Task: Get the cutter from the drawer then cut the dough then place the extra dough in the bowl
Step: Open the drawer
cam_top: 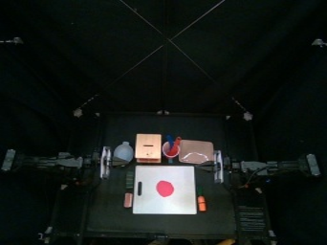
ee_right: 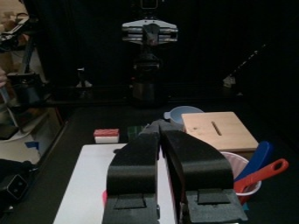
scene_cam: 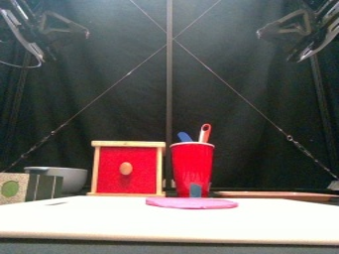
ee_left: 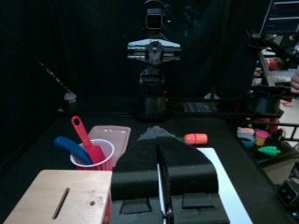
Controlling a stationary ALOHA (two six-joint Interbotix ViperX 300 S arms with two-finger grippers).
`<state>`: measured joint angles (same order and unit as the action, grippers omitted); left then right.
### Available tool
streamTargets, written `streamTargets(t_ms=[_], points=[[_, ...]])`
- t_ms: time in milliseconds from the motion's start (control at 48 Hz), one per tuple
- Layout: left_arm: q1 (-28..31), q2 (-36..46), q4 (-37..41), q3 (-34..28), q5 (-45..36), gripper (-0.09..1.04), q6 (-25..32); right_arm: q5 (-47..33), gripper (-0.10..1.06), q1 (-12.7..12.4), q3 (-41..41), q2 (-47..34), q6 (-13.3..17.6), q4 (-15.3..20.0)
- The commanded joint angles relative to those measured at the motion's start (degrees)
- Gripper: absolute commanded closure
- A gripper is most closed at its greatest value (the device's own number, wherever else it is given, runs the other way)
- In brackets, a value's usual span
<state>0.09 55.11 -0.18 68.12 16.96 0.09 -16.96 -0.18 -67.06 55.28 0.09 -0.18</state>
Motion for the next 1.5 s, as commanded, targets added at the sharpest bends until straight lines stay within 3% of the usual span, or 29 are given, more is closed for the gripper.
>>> streamTargets(t_ms=[21, 208, 438, 646, 896, 1271, 1500], points=[[-0.26, -3.6, -3.34, -0.09, 0.97, 0.99, -0.88, -0.44, 0.94, -1.05, 1.67, -2.55, 0.26, 0.09], [-0.62, -8.53, -15.73, -0.62, 7.12, 0.95, -2.64, -0.35, 0.92, -6.06, 11.07, -14.68, 0.7, 0.44], [-2.37, -16.7, -40.08, 0.62, 10.28, 0.94, -9.58, 4.39, 0.92, -11.69, 30.85, -36.04, 0.44, -1.05], [-5.01, -26.63, -51.59, -1.32, 12.22, 0.87, -12.3, 10.81, 0.92, -14.33, 45.26, -52.91, 0.35, -3.08], [-5.36, -36.04, -56.25, -5.54, 12.04, 0.7, -13.36, 22.59, 0.92, -14.68, 54.58, -64.16, 0.0, -3.52], [-5.36, -46.49, -57.3, -10.2, 12.13, 0.55, -19.42, 30.41, 0.92, -13.89, 54.14, -68.47, -0.18, -3.52], [-5.71, -49.48, -57.92, -11.6, 11.69, 0.26, -23.82, 31.55, 0.92, -12.74, 53.53, -68.82, -0.26, -4.39]])
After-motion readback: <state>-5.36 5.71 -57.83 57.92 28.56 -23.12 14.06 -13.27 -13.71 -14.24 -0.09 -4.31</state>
